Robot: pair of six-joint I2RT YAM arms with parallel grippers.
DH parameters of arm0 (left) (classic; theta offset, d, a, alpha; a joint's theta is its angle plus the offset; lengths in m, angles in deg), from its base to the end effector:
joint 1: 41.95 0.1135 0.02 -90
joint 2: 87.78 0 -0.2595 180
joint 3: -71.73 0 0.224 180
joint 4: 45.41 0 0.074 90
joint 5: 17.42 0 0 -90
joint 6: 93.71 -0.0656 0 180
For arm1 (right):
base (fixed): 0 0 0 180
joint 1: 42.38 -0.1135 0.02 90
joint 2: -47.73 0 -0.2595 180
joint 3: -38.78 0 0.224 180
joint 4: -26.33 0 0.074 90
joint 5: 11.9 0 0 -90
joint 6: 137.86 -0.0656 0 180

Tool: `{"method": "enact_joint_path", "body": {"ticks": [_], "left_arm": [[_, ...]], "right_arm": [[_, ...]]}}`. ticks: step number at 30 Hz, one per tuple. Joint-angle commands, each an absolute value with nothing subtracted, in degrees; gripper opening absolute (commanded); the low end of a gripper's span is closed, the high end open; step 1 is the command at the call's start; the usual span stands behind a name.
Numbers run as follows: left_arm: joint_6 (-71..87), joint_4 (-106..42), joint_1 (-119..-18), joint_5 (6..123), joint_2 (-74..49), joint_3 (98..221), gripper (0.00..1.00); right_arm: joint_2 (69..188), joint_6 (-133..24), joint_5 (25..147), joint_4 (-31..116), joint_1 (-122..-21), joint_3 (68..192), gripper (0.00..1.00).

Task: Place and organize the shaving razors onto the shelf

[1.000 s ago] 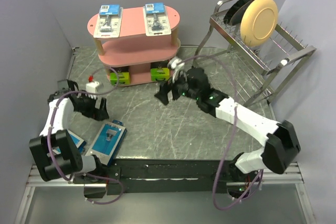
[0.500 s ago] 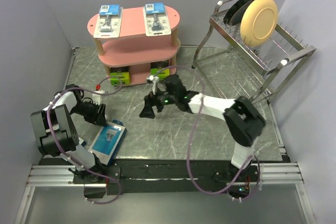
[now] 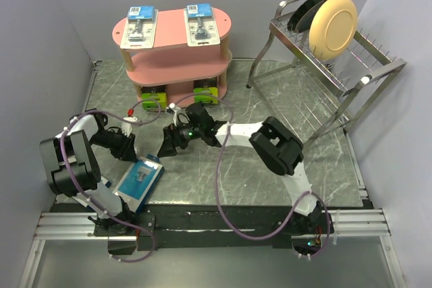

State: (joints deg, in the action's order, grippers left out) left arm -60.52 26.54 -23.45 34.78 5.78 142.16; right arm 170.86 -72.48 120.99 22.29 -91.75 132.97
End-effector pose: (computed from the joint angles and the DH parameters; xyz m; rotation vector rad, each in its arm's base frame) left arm 0.2318 0.0352 0.1592 0.8452 2.5579 -0.8031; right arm 0.2712 0.3847 0.1710 -0.9993 2.0087 1.5186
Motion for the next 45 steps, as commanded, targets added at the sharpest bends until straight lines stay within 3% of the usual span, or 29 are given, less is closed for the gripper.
{"method": "enact_joint_path", "body": {"ticks": [1,13,27,32,34,36,37,39,43,45], "left_arm": [[-66.11,29.27,-24.02,32.33,3.46,143.16,0.24],[-64.00,28.75,-27.45,31.89,-0.33,143.07,0.23],[-60.05,25.32,-28.94,32.15,-2.00,142.37,0.22],[-59.08,26.11,-28.94,31.80,-3.49,143.24,0.22],[-57.59,26.46,-28.85,31.36,-4.54,143.86,0.22],[-55.14,26.37,-29.03,30.05,-5.51,145.53,0.24],[-50.95,26.20,-29.03,29.17,-6.99,147.71,0.27],[-45.92,25.58,-29.03,26.02,-8.84,150.01,0.35],[-24.97,16.05,-31.39,23.01,-17.96,150.03,0.64],[-10.14,9.00,-34.73,24.32,-21.93,147.48,0.73]], "right_arm": [[174.98,-76.86,119.49,20.33,-91.78,138.07,0.90],[182.46,-82.05,119.93,19.45,-93.36,140.98,0.64],[183.52,-84.34,125.29,19.02,-94.06,140.09,0.43],[183.52,-84.42,126.44,17.70,-94.50,141.06,0.29],[182.99,-84.43,126.09,18.13,-94.59,141.33,0.13],[181.77,-84.69,125.73,18.22,-94.41,141.07,0.06],[180.98,-84.86,125.38,18.49,-94.15,140.89,0.00],[177.57,-85.56,124.25,18.05,-93.36,138.88,0.00],[168.86,-91.26,120.91,16.29,-89.59,131.33,0.00],[162.82,-92.59,119.06,17.16,-86.69,125.97,0.00]]}}
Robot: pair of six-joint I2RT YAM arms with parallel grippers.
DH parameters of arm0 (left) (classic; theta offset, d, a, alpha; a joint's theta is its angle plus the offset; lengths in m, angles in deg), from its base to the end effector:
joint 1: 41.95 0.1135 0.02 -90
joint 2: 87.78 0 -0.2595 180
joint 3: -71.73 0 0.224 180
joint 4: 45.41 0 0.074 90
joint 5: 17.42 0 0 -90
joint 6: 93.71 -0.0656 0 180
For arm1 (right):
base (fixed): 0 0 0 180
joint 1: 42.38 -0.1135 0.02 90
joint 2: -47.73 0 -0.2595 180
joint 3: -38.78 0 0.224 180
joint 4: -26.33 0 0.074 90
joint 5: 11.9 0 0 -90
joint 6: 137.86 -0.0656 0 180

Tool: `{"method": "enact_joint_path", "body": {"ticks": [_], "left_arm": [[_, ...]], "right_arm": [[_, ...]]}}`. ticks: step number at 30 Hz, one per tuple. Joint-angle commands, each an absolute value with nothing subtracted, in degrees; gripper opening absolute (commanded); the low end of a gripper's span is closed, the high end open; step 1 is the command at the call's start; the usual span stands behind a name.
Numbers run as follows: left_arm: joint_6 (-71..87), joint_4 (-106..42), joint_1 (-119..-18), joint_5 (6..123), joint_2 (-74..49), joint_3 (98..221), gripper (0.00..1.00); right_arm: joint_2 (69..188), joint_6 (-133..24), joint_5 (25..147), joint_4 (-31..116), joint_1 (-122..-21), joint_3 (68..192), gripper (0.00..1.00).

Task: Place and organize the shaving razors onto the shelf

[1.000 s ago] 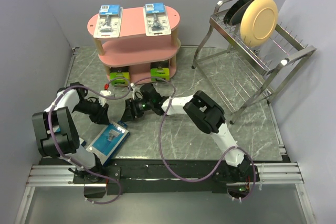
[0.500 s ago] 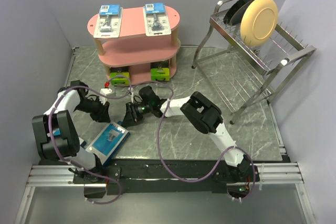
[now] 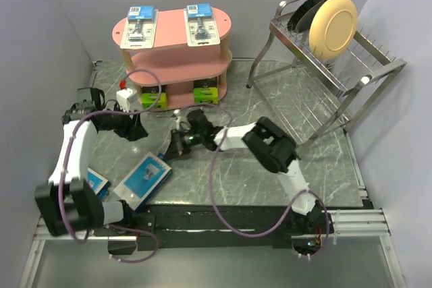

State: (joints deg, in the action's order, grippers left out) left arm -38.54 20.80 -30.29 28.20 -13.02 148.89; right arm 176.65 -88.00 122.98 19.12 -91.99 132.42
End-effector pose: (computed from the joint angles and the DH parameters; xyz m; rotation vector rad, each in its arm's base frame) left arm 0.2335 0.0013 0.2648 0.6903 2.2571 -0.6649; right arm 0.2707 0.3896 0.1293 -0.7693 2.2789 1.6716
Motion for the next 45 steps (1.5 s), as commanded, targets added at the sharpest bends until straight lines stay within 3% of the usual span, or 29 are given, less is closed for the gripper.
{"method": "enact_joint_path", "body": {"ticks": [1,5,7,15,25,34,45], "left_arm": [[-5.34,5.84,-35.70,24.68,-25.78,144.07,0.79],[18.83,-14.00,-40.79,26.08,-33.98,133.87,0.91],[29.40,-16.26,-41.68,28.17,-35.57,130.78,0.98],[52.06,-16.26,-45.90,30.30,-32.32,124.89,0.96],[65.37,-5.80,-50.03,38.65,-28.89,122.77,0.97],[74.25,-9.49,-50.30,32.06,-20.80,113.81,0.97],[73.81,-12.38,-49.60,42.17,-22.12,118.02,0.93]], "right_arm": [[160.69,-93.47,117.14,18.82,-85.63,124.38,0.00],[150.93,-94.79,111.34,24.54,-82.55,115.95,0.00],[145.48,-95.58,108.70,27.34,-82.02,113.57,0.00],[133.07,-103.39,90.23,39.32,-81.84,105.04,0.00],[140.27,-122.21,86.28,48.53,-81.41,105.02,0.00],[149.94,-124.59,83.46,53.11,-82.02,118.12,0.00],[145.11,-128.45,83.81,56.02,-87.20,115.85,0.00]]}}
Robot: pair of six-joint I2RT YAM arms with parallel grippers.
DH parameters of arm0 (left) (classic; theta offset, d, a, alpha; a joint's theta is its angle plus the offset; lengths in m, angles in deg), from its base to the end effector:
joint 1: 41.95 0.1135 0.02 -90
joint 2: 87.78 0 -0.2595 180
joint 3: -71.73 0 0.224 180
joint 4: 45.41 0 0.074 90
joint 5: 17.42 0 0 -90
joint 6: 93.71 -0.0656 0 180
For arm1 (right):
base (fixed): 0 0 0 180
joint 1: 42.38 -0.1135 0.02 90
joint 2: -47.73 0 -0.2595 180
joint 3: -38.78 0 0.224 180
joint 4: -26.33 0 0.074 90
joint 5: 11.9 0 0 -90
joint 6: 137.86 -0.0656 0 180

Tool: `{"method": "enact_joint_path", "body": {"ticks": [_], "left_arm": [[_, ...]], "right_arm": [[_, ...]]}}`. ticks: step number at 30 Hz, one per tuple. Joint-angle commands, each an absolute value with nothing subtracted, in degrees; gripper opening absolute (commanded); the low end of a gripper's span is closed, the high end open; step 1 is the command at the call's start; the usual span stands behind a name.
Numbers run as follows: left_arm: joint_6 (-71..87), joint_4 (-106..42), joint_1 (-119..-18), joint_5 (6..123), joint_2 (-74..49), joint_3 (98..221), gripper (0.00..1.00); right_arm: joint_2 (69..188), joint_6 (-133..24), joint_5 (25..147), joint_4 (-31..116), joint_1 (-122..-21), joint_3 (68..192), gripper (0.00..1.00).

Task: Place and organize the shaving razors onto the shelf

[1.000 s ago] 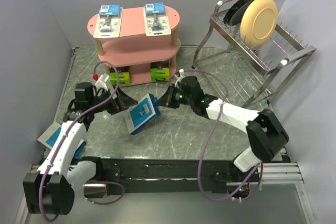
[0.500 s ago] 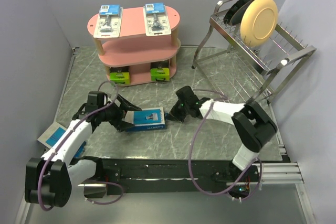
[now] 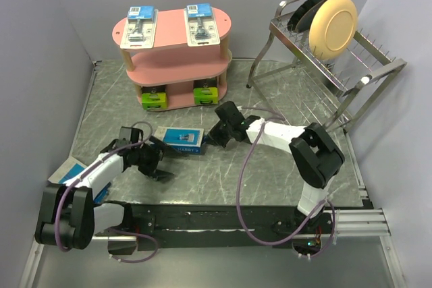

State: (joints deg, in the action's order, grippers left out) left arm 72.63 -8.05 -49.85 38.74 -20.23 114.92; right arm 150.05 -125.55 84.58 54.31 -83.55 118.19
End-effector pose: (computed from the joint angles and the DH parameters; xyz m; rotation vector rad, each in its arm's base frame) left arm 0.1791 -0.0617 0.1478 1.4398 -2.5102 1.1386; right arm 0.2733 0.2488 0.1718 0.8070 2.6219 0.9178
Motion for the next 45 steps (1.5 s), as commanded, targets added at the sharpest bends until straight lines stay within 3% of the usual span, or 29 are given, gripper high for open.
{"method": "enact_joint_path", "body": {"ticks": [1,5,8,9,12,17,21,31,33,34,36,37,39,45], "left_arm": [[73.73,-12.56,-49.51,42.35,-22.21,118.20,0.93],[73.02,-13.43,-48.89,43.49,-20.99,117.50,0.89],[72.41,-15.98,-48.37,43.05,-20.37,116.53,0.81],[71.88,-16.17,-48.10,43.05,-20.11,116.62,0.73],[68.81,-13.99,-46.18,44.28,-20.80,117.32,0.67],[61.01,-11.59,-40.65,45.69,-24.48,117.50,0.63],[54.23,-16.25,-37.39,41.65,-28.27,115.57,0.55],[51.67,-24.42,-33.08,34.18,-30.47,111.52,0.45],[50.61,-27.32,-31.41,31.64,-30.39,111.00,0.44],[50.44,-28.37,-30.62,29.10,-30.30,110.91,0.43],[51.31,-34.16,-29.13,25.67,-29.86,110.03,0.43],[52.62,-35.93,-28.77,22.60,-29.68,109.85,0.43],[53.86,-41.88,-28.59,19.42,-29.07,109.85,0.42],[58.77,-55.50,-28.50,9.14,-26.26,110.64,0.40]], "right_arm": [[144.67,-129.07,84.16,56.37,-87.82,114.62,0.00],[143.18,-130.30,84.86,56.63,-90.45,113.99,0.00],[143.00,-129.96,84.34,56.11,-91.34,114.87,0.00],[143.09,-129.52,84.34,55.67,-91.60,115.05,0.00],[143.00,-128.81,84.16,55.93,-91.78,115.40,0.00],[140.90,-125.57,82.76,55.32,-91.95,115.14,0.00],[139.40,-122.22,81.26,53.21,-91.95,114.70,0.00],[137.91,-118.71,81.17,50.66,-92.30,112.41,0.00],[136.59,-115.73,80.30,50.05,-92.30,112.15,0.09],[134.58,-113.71,79.94,49.69,-92.22,112.06,0.23],[131.85,-106.25,79.67,48.73,-91.25,111.01,0.41],[128.88,-101.09,80.29,48.20,-90.55,110.40,0.55],[124.48,-96.57,84.14,47.14,-88.10,108.21,0.73],[120.41,-88.29,112.84,34.51,-76.42,98.20,0.90]]}}
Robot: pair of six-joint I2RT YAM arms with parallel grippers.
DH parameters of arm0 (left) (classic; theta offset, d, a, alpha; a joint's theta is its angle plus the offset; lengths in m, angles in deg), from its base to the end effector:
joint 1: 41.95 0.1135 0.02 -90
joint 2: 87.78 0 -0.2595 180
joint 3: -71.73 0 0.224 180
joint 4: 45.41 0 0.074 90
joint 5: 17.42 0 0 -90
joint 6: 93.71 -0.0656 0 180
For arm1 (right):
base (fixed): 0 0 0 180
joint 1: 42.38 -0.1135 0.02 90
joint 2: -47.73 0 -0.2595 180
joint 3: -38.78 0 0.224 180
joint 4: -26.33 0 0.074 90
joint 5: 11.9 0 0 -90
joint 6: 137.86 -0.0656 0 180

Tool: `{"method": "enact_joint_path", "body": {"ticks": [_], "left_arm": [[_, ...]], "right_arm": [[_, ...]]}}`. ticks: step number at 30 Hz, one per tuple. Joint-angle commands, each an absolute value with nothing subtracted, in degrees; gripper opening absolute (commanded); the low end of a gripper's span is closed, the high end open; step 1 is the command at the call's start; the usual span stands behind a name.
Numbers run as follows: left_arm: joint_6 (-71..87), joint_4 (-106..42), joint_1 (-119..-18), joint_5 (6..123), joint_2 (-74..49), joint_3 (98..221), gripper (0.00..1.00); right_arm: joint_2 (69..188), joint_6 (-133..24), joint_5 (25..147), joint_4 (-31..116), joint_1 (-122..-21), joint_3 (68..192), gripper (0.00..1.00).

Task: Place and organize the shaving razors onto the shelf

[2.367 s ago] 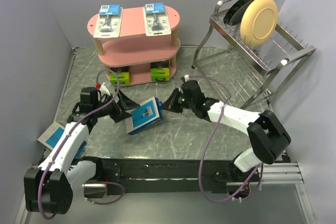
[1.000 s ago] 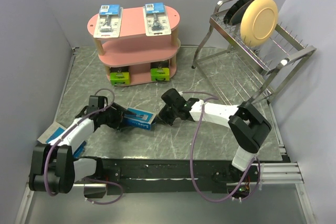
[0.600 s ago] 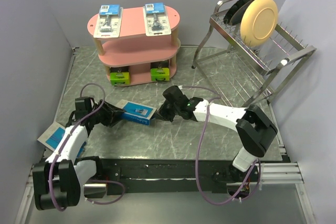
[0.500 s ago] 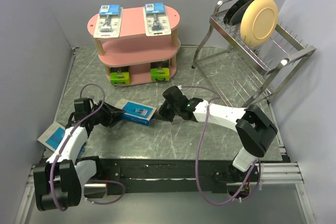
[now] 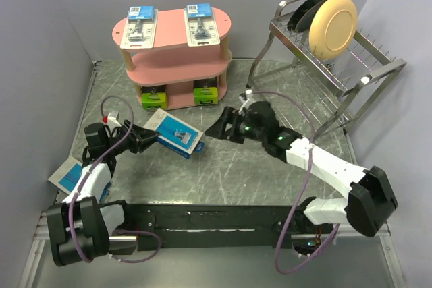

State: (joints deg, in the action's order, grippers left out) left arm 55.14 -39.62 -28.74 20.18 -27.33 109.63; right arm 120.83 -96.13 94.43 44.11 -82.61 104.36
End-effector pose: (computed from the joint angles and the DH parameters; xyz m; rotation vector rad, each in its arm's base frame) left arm 0.2059 -0.0051 0.1992 -0.7257 2.0308 -1.4174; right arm 0.2098 0.2017 0.2739 -0.0457 2.2332 1.2118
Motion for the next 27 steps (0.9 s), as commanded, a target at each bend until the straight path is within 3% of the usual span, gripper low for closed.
{"method": "enact_joint_path", "body": {"ticks": [1,6,9,11,13,14,16,27], "left_arm": [[60.09,-56.85,-28.50,7.65,-24.78,111.16,0.40],[59.15,-56.27,-28.59,-4.39,-19.15,115.81,0.39],[40.17,-37.07,-28.68,-9.05,-15.54,122.57,0.39],[26.86,-14.32,-28.68,-10.73,-12.21,129.43,0.40],[6.39,-0.59,-28.77,-14.41,-6.96,135.56,0.40],[-2.13,17.49,-28.68,-16.00,-4.74,137.69,0.40],[-20.59,28.62,-28.59,-20.21,-0.52,141.21,0.40],[-14.27,24.44,-29.03,-24.36,-0.77,141.32,0.37]], "right_arm": [[120.67,-89.68,114.90,31.87,-75.35,96.87,0.91],[123.04,-90.22,123.53,17.44,-74.37,92.55,0.98],[124.01,-92.33,125.64,13.58,-74.37,91.85,1.00],[124.63,-94.79,127.22,10.95,-74.37,91.67,1.00],[125.68,-96.20,127.14,10.23,-74.46,91.85,1.00],[125.95,-96.46,126.96,10.49,-74.46,92.45,1.00],[127.26,-96.64,127.49,10.49,-74.46,93.16,1.00],[135.52,-97.61,129.16,7.76,-77.71,98.26,1.00]]}}
